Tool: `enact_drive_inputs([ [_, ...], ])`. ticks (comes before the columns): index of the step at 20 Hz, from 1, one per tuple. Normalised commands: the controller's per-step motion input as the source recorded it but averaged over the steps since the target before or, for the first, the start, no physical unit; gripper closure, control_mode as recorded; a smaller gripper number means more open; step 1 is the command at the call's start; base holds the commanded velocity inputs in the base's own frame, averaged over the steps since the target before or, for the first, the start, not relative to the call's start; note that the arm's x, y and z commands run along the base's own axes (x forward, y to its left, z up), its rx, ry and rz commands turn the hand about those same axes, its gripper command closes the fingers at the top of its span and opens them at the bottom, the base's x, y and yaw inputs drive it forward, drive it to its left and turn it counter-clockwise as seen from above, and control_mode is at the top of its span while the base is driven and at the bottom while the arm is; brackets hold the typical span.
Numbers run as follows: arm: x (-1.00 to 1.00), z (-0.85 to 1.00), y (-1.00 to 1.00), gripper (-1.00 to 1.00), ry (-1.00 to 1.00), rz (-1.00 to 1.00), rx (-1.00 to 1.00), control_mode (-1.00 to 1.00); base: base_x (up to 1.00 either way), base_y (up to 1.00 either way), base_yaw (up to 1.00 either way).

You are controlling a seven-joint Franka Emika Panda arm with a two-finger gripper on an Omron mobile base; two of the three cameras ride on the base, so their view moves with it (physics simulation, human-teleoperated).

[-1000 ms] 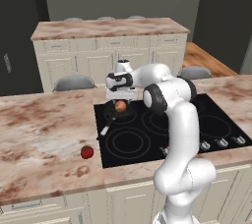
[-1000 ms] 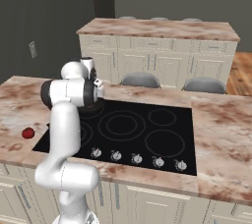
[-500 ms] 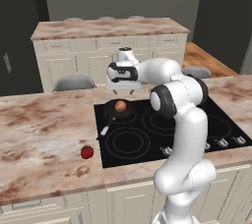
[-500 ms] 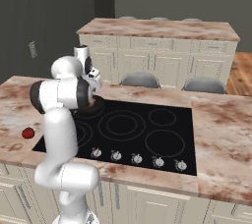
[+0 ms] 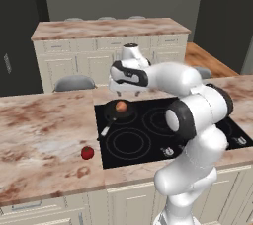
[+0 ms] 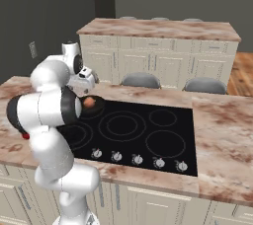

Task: Place the pan on the rear left burner on the stove. Then place the tomato and the onion in the pan and turn on the rear left burner.

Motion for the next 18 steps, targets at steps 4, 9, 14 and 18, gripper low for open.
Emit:
enact_drive_inputs([
  [4, -0.98, 0.39, 0.10, -1.00, 0.00, 0.00, 0.03, -1.00, 0.00, 0.00, 0.00],
  [9, -0.73, 0.41, 0.26, -1.00, 0.02, 0.00, 0.06, -1.00, 0.00, 0.00, 0.00],
  [14, -0.45, 0.28, 0.53, -1.00, 0.04, 0.02, 0.02, -1.00, 0.00, 0.00, 0.00],
  [18, -0.41, 0.12, 0.68, -1.00, 0.04, 0.01, 0.00, -1.00, 0.00, 0.00, 0.00],
])
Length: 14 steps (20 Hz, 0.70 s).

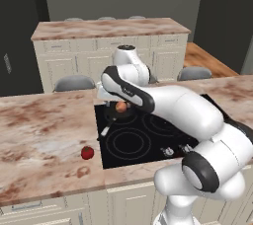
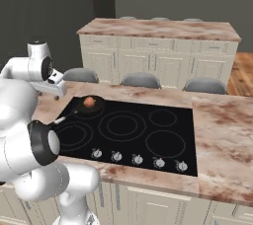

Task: Place the pan on the rear left burner on the stove. Then place the tomato and the onion in the pan and turn on the rear left burner.

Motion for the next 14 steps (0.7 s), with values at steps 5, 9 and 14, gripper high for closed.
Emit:
enact_drive_inputs([
  [5, -0.45, 0.01, 0.62, -1.00, 0.00, 0.00, 0.00, -1.00, 0.00, 0.00, 0.00],
  [9, -0.30, 0.00, 0.52, -1.00, 0.01, 0.01, 0.00, -1.00, 0.00, 0.00, 0.00],
  [14, -0.18, -0.08, 0.51, -1.00, 0.02, 0.01, 0.00, -1.00, 0.00, 0.00, 0.00],
])
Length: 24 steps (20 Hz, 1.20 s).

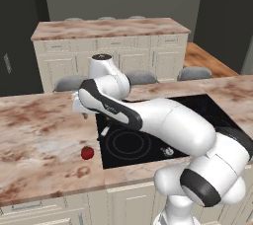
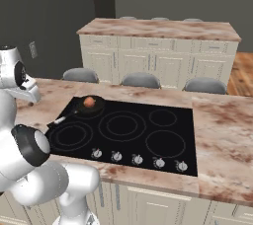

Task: Place the pan on the rear left burner on the stove. Then place the tomato and the onion in the pan and turn on the rear left burner.

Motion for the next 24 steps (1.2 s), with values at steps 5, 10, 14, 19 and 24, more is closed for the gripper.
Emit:
enact_drive_inputs([
  [5, -0.05, -0.28, 0.40, -1.00, 0.02, 0.02, 0.00, -1.00, 0.00, 0.00, 0.00],
  [10, 0.00, -0.42, 0.23, -1.00, 0.01, 0.01, 0.00, -1.00, 0.00, 0.00, 0.00],
  [14, 0.00, -0.41, 0.06, -1.00, 0.00, 0.00, 0.00, -1.00, 0.00, 0.00, 0.00],
  [19, 0.00, -0.35, 0.00, -1.00, 0.00, 0.00, -0.02, -1.00, 0.00, 0.00, 0.00],
  [24, 0.00, -0.31, 0.00, -1.00, 0.00, 0.04, 0.00, -1.00, 0.00, 0.00, 0.00],
])
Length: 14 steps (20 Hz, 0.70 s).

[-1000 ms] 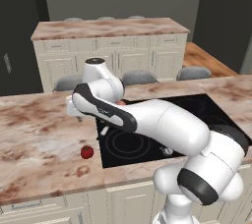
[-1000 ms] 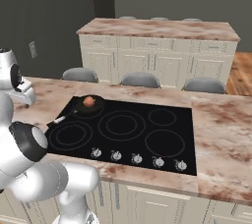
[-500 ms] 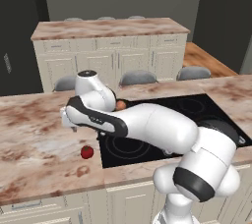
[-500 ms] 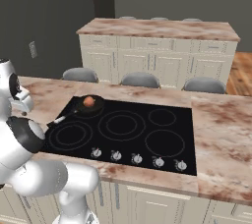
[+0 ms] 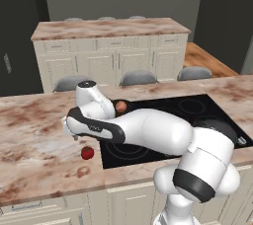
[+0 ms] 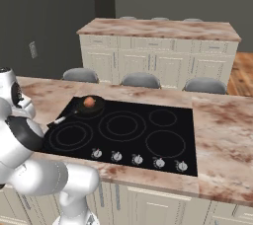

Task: Place the pan on the rear left burner on the stove. Then place the tomato and the onion in the pan and turn on the rear left burner.

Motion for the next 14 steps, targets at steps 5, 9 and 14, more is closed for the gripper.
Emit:
enact_drive_inputs([
  [5, 0.00, -0.35, 0.00, -1.00, 0.00, 0.03, 0.00, -1.00, 0.00, 0.00, 0.00],
  [9, 0.00, -0.35, 0.00, -1.00, 0.00, 0.01, -0.02, -1.00, 0.00, 0.00, 0.00],
  [14, 0.00, -0.29, 0.01, -1.00, 0.00, 0.00, -0.02, -1.00, 0.00, 0.00, 0.00],
])
